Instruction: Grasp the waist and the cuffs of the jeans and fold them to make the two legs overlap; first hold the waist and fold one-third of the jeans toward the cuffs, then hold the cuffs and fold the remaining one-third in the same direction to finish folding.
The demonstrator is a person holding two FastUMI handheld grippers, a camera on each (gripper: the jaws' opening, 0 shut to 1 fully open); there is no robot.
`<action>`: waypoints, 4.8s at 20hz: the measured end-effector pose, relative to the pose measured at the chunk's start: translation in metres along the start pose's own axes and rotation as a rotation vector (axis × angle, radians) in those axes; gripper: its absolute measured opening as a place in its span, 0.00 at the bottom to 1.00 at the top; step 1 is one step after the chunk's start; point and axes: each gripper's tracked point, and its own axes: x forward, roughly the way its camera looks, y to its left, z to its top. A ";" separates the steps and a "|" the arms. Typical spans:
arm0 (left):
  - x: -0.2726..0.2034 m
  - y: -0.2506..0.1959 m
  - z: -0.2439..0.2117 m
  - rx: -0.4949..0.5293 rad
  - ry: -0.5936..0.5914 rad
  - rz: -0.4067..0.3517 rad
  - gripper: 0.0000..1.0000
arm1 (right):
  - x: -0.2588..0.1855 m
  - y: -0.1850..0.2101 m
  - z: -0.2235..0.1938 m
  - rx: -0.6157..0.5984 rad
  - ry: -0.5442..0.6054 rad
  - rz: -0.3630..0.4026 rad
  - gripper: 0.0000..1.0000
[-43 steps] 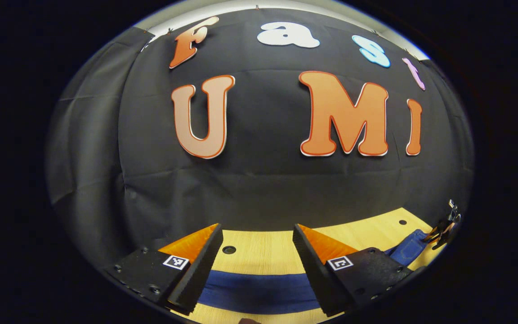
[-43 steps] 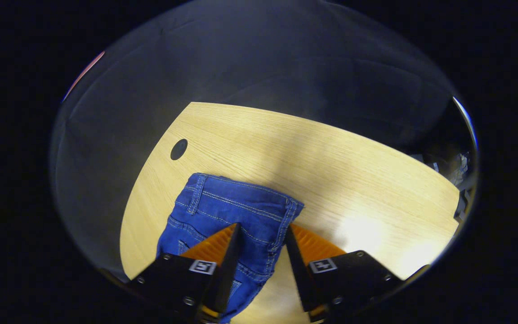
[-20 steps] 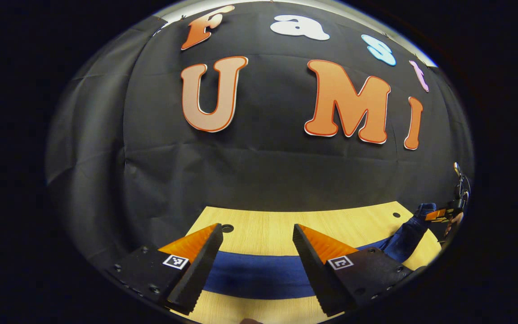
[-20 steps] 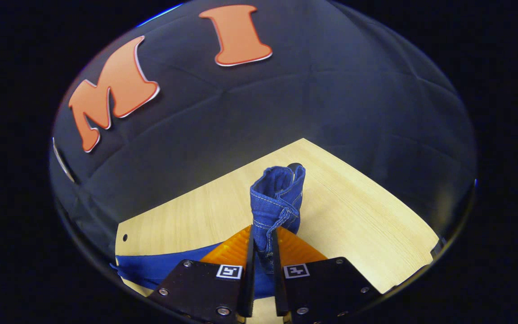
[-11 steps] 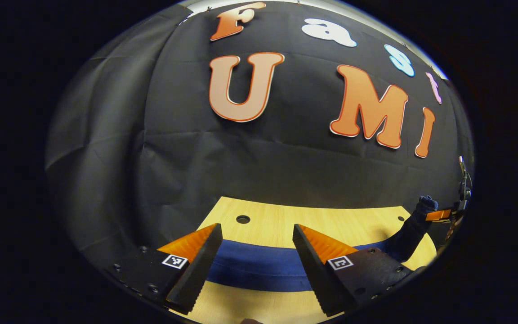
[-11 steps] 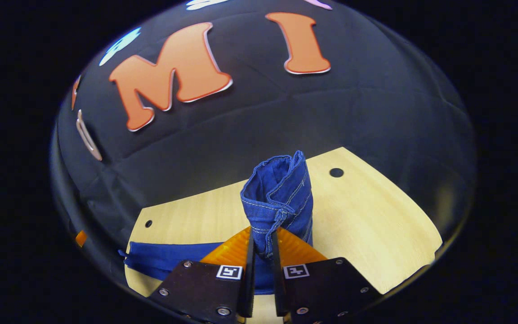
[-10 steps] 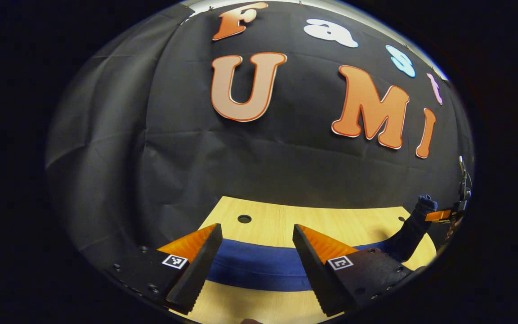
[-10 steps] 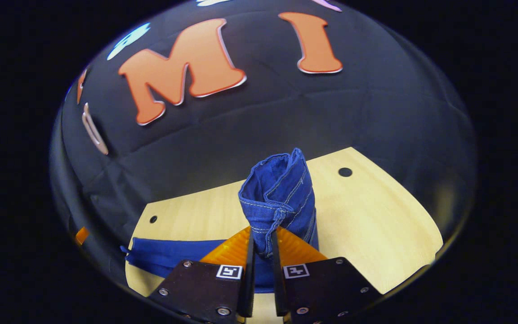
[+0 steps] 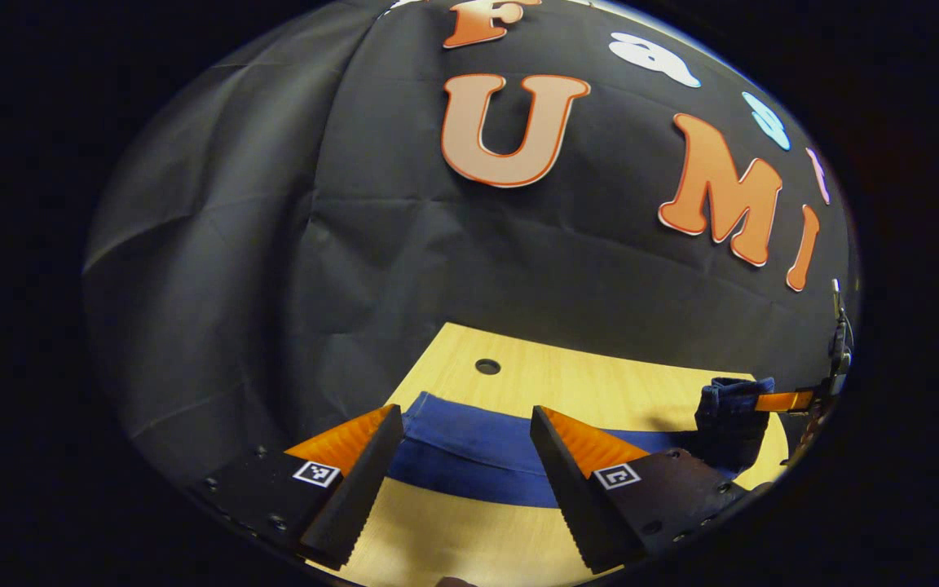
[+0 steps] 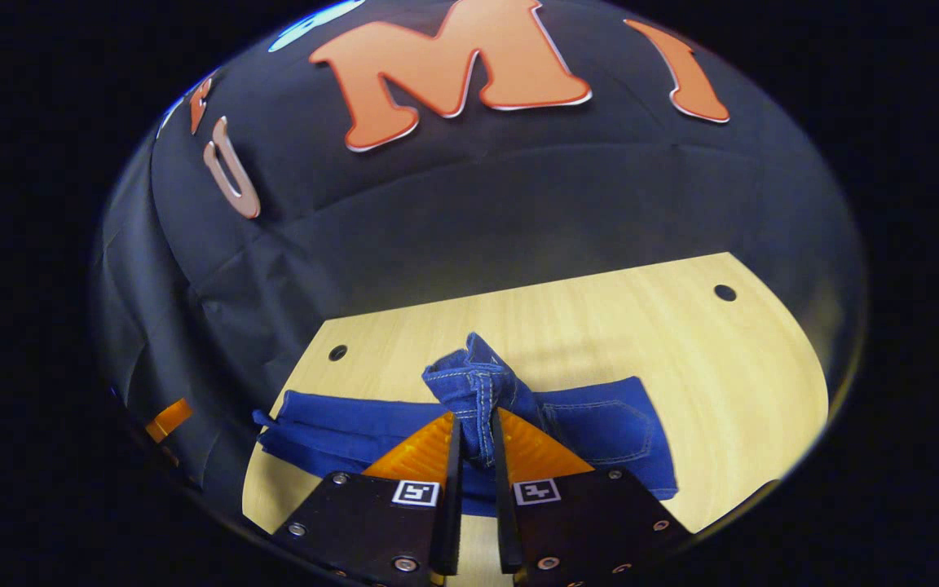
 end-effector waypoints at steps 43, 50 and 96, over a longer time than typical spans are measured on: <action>0.151 0.086 -0.133 -0.845 0.363 -0.132 0.08 | -0.061 -0.043 0.026 0.134 -0.091 -0.155 0.92; 0.081 0.029 -0.031 -0.715 0.157 -0.297 0.07 | -0.070 -0.071 0.050 0.113 -0.141 -0.150 0.93; -0.068 -0.445 -0.008 0.225 0.081 -0.629 0.87 | -0.112 -0.215 0.099 0.137 -0.313 -0.097 0.93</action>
